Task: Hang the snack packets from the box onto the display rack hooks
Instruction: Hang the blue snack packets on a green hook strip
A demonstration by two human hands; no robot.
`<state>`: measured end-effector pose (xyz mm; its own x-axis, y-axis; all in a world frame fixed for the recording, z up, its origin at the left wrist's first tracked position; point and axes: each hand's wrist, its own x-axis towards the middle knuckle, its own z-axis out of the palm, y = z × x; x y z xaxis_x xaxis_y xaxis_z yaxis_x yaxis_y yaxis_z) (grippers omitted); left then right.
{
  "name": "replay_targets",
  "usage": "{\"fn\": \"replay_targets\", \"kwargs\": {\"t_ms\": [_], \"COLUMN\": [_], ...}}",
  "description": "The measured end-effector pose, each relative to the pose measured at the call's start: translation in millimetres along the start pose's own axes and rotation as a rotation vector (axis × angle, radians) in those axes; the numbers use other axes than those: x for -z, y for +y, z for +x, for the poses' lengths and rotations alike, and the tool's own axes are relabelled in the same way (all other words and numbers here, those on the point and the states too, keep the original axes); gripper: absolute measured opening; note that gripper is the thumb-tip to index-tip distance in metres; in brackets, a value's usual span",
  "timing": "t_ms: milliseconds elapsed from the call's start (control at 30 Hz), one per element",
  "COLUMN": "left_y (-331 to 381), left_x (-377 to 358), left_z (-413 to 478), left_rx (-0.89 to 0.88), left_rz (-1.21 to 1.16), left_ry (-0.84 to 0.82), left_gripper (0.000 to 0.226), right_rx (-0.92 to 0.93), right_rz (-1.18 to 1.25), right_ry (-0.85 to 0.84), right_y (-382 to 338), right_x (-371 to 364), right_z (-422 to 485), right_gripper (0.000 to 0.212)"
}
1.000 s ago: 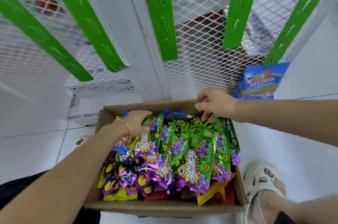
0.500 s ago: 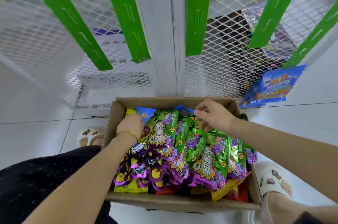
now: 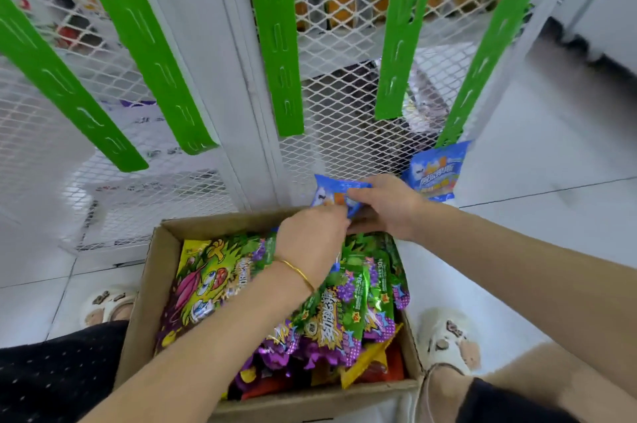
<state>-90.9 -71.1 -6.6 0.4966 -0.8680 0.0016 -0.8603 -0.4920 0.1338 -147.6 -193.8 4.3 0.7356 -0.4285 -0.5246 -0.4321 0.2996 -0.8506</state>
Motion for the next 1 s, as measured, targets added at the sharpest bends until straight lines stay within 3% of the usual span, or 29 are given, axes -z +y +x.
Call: {"fn": "replay_targets", "kwargs": {"t_ms": [100,233,500,700,767,867,1000], "left_y": [37,68,122,135,133,132,130], "left_x": [11,13,-3,-8,-9,-9,-5], "left_z": [16,65,180,201,204,207,209], "left_rx": [-0.099,-0.087,0.082,0.125,0.104,0.093,0.092], "left_rz": [-0.221,-0.559,-0.824,-0.825,-0.772,-0.714,-0.711], "left_ry": [0.023,0.150,0.127,0.123,0.108,0.038,-0.066], "left_gripper": [0.034,0.024,0.031,0.017,0.031,0.045,0.040], "right_rx": [0.015,0.073,0.235,0.333,0.340,0.383,0.443], "right_rz": [-0.148,-0.342,-0.244,-0.138,-0.150,-0.229,-0.431], "right_ry": [0.194,0.400,0.500,0.546,0.546,0.542,0.595], "right_y": [-1,-6,-15,-23,-23,-22,-22], "right_x": [57,137,195,207,207,205,200], "right_z": [-7,-12,3,25,31,38,45], "right_gripper": [0.007,0.027,0.007,0.005,0.006,0.005,0.013]}}
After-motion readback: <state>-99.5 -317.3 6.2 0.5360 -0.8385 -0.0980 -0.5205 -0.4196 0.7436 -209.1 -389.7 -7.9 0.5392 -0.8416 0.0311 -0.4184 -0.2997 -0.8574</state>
